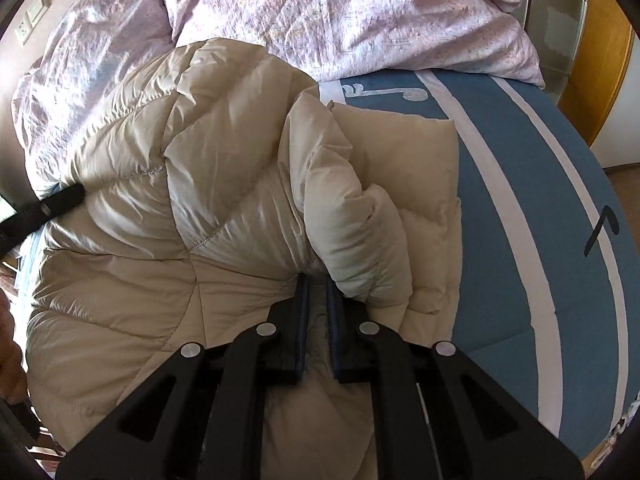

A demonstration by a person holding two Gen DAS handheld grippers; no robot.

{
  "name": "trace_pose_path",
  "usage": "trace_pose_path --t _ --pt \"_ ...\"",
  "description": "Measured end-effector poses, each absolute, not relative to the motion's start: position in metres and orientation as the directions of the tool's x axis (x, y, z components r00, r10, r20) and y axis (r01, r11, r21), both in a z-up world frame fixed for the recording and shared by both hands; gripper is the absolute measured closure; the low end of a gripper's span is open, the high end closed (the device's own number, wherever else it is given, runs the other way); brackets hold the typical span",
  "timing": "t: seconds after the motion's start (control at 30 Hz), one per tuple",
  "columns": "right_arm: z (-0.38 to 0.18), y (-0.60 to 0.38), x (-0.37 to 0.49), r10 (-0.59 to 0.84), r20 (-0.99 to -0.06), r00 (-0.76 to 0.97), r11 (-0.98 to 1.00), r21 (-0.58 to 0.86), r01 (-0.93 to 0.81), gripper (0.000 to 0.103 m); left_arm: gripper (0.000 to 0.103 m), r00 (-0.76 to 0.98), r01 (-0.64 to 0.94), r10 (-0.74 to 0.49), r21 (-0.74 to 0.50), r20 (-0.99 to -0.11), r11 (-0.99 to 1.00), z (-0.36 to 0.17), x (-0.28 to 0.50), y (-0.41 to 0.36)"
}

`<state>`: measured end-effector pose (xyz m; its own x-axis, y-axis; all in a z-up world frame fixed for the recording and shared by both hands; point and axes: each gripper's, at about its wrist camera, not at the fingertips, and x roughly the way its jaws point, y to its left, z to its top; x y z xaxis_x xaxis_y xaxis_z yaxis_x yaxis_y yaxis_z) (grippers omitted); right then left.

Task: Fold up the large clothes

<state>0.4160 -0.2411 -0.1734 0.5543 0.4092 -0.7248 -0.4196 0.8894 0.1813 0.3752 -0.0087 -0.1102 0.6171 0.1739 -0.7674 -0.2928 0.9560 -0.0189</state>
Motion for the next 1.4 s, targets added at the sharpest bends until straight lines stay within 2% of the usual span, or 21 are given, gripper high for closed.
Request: trace_pose_path --t 0.17,0.4,0.5,0.67,0.83,1.03,1.27,1.4 --pt "-0.164 -0.246 0.408 0.388 -0.716 0.58 0.901 0.164 -0.401 0.094 0.037 0.593 -0.272 0.181 0.016 -0.785 0.962 -0.128 0.382 -0.017" --pt "-0.123 -0.251 0.395 0.454 -0.612 0.647 0.884 0.219 -0.413 0.078 0.037 0.595 -0.255 0.155 -0.003 -0.789 0.967 -0.132 0.385 -0.016" --pt "-0.111 -0.242 0.396 0.455 -0.595 0.663 0.885 0.216 -0.414 0.077 0.037 0.594 -0.247 0.149 -0.003 -0.791 0.969 -0.132 0.387 -0.017" --pt "-0.081 -0.239 0.387 0.467 -0.508 0.724 0.883 0.227 -0.411 0.077 0.037 0.595 -0.235 0.139 -0.006 -0.791 0.972 -0.132 0.387 -0.017" --pt "-0.091 -0.215 0.4 0.417 -0.591 0.69 0.897 0.149 -0.415 0.077 0.036 0.595 -0.229 0.133 -0.008 -0.792 0.973 -0.133 0.39 -0.017" --pt "-0.123 -0.224 0.417 0.352 -0.663 0.661 0.926 0.145 -0.348 0.078 0.035 0.599 -0.219 0.118 -0.02 -0.792 0.975 -0.135 0.391 -0.016" --pt "-0.147 -0.23 0.424 0.316 -0.675 0.667 0.941 0.131 -0.313 0.078 0.031 0.603 -0.207 0.109 -0.022 -0.79 0.978 -0.137 0.392 -0.02" --pt "-0.153 -0.24 0.423 0.339 -0.659 0.672 0.938 0.178 -0.299 0.078 0.027 0.601 -0.213 0.107 -0.03 -0.792 0.977 -0.139 0.393 -0.018"
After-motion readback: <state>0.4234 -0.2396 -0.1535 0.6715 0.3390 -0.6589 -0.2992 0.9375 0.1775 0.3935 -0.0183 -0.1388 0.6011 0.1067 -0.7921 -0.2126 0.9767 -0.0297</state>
